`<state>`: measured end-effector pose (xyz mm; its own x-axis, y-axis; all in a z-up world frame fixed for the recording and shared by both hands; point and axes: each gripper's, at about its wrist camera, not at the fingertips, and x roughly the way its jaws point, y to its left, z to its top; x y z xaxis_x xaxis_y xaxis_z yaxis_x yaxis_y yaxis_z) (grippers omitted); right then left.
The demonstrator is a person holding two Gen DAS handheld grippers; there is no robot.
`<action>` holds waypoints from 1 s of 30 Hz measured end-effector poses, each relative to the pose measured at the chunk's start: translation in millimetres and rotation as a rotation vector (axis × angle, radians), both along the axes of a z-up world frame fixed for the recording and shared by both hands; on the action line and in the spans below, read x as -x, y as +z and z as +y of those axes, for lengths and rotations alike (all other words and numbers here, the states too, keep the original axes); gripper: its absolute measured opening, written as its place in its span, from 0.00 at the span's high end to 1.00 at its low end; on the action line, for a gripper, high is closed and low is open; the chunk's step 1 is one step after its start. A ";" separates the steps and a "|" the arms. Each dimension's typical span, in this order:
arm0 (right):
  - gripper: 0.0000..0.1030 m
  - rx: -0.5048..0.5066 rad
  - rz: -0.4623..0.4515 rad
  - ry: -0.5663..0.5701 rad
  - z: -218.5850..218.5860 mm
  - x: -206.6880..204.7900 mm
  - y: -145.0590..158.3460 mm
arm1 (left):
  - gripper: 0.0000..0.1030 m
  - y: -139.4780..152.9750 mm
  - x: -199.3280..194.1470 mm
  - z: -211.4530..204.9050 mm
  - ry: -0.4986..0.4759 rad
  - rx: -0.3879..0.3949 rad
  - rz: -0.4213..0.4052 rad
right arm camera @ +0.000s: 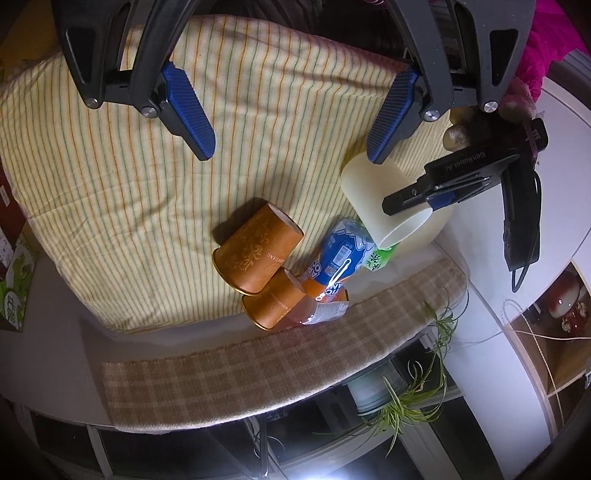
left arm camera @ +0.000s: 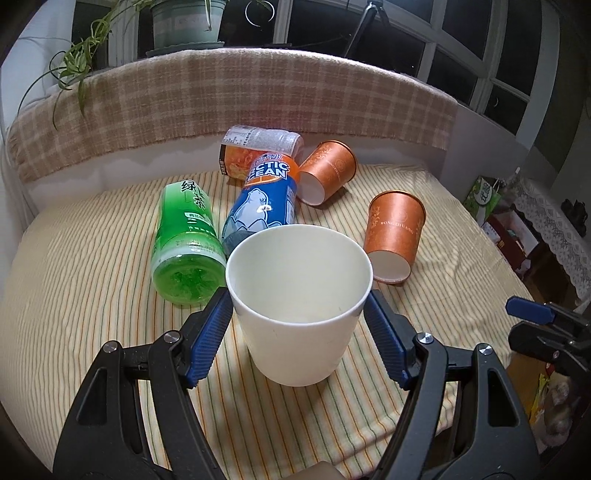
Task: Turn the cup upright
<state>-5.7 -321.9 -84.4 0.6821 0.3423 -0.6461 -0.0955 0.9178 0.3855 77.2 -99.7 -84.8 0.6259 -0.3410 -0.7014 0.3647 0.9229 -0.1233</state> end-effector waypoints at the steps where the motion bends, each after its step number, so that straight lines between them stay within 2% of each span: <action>1: 0.16 0.001 0.000 0.000 0.1 -0.1 0.0 | 0.27 0.0 0.7 -0.3 -0.001 -0.002 -0.002; 11: 0.16 0.013 -0.013 -0.004 2.7 -0.3 4.2 | 0.27 0.1 7.9 1.6 -0.032 0.007 0.010; 21: 0.16 0.025 -0.041 0.004 8.9 3.3 10.1 | 0.21 1.2 16.2 6.6 -0.065 0.031 0.047; 23: 0.16 0.031 -0.050 0.003 10.5 4.0 11.8 | 0.15 1.0 18.9 9.7 -0.069 0.036 0.056; 30: 0.15 0.080 -0.105 -0.018 18.4 8.0 22.7 | 0.14 7.8 38.4 31.1 -0.036 0.033 0.021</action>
<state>-13.7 -303.4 -61.6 0.7529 0.2796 -0.5957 -0.1149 0.9472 0.2993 38.7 -68.6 -77.0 0.5983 -0.3862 -0.7021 0.3944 0.9046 -0.1615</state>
